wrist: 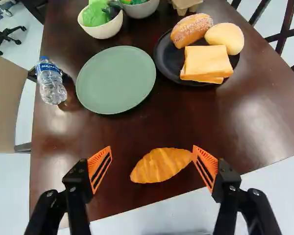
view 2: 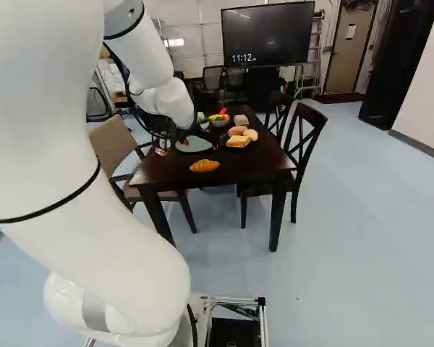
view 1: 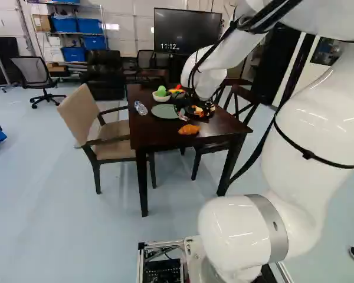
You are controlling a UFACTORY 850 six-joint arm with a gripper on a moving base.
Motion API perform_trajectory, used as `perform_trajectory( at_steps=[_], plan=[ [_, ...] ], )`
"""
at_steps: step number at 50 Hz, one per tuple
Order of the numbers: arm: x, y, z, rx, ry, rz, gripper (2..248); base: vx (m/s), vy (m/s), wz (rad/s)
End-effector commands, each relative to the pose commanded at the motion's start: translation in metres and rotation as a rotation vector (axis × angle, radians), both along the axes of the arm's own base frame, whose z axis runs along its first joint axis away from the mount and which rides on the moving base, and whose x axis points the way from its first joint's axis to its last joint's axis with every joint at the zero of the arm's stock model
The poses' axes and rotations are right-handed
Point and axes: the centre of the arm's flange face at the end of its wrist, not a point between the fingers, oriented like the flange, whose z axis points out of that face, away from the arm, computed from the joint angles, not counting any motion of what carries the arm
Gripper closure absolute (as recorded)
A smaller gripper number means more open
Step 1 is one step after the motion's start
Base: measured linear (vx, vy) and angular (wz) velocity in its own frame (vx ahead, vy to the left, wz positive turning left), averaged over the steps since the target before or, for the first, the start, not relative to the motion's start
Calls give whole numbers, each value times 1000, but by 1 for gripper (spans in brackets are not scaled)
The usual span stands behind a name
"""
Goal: Move the croissant to the empty plate
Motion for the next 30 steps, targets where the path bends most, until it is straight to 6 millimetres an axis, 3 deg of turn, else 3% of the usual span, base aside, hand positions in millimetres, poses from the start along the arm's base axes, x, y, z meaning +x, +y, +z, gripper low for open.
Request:
perform_trajectory(
  at_steps=[30],
  plan=[
    [10, -13, -4, 46, 145, -35, 26, 0, 0, 0]
  ],
)
